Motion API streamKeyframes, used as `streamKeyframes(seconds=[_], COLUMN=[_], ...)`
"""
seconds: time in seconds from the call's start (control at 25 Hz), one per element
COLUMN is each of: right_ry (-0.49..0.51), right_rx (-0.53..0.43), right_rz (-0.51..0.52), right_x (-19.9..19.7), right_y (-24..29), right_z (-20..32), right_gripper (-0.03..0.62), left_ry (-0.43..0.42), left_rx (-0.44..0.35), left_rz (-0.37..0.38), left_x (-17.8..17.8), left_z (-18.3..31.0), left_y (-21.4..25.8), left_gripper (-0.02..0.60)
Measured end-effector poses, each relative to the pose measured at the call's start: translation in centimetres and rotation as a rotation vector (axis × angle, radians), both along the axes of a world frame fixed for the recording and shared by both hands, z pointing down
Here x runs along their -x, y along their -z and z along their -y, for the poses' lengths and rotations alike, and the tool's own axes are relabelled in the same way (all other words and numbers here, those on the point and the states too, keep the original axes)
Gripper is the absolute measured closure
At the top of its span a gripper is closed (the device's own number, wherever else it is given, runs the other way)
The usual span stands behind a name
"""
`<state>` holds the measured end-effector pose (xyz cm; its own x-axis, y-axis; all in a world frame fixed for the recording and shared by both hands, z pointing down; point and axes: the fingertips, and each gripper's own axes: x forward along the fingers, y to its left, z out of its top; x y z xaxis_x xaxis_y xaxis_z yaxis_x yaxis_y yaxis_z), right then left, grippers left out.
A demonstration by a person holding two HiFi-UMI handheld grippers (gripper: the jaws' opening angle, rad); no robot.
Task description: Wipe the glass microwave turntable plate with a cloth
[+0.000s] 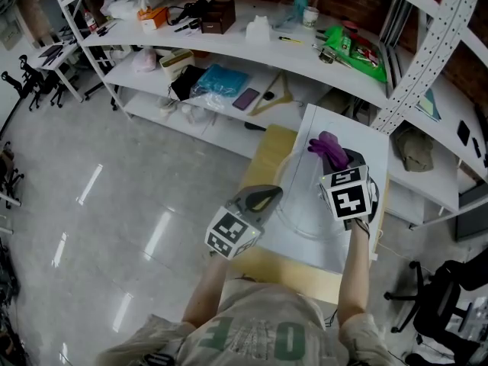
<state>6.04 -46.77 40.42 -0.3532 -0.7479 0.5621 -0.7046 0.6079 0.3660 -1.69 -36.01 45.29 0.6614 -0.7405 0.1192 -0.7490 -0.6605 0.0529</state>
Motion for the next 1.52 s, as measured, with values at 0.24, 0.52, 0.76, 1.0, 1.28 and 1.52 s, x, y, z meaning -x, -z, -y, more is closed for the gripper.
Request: streamKeyframes(seconds=[0.24, 0.52, 0.76, 1.0, 1.28, 1.52], right_ry=[0.04, 0.093, 0.137, 0.18, 0.191, 0.195], right_rx=[0.047, 0.07, 0.112, 0.184, 0.22, 0.227], right_rz=[-0.056, -0.099, -0.09, -0.054, -0.036, -0.017], right_x=[0.6, 1.0, 1.2, 1.4, 1.2, 1.0], right_y=[-1.9, -2.7, -3.0, -3.4, -3.6, -3.5], right_z=[-0.6, -5.1, -10.3, -15.3, -18.3, -19.6], right_gripper=[0.54, 0.54, 0.54, 0.54, 0.54, 0.54], left_ry=[0.004, 0.007, 0.007, 0.01, 0.008, 0.011], left_rx=[-0.001, 0.001, 0.002, 0.002, 0.004, 0.006], left_rz=[0.0, -0.007, -0.005, -0.01, -0.006, -0.007], left_x=[0.0, 0.2, 0.2, 0.4, 0.3, 0.4], left_z=[0.0, 0.0, 0.1, 0.0, 0.1, -0.1], left_y=[0.1, 0.1, 0.1, 0.0, 0.0, 0.0], left_gripper=[0.58, 0.58, 0.58, 0.58, 0.58, 0.58])
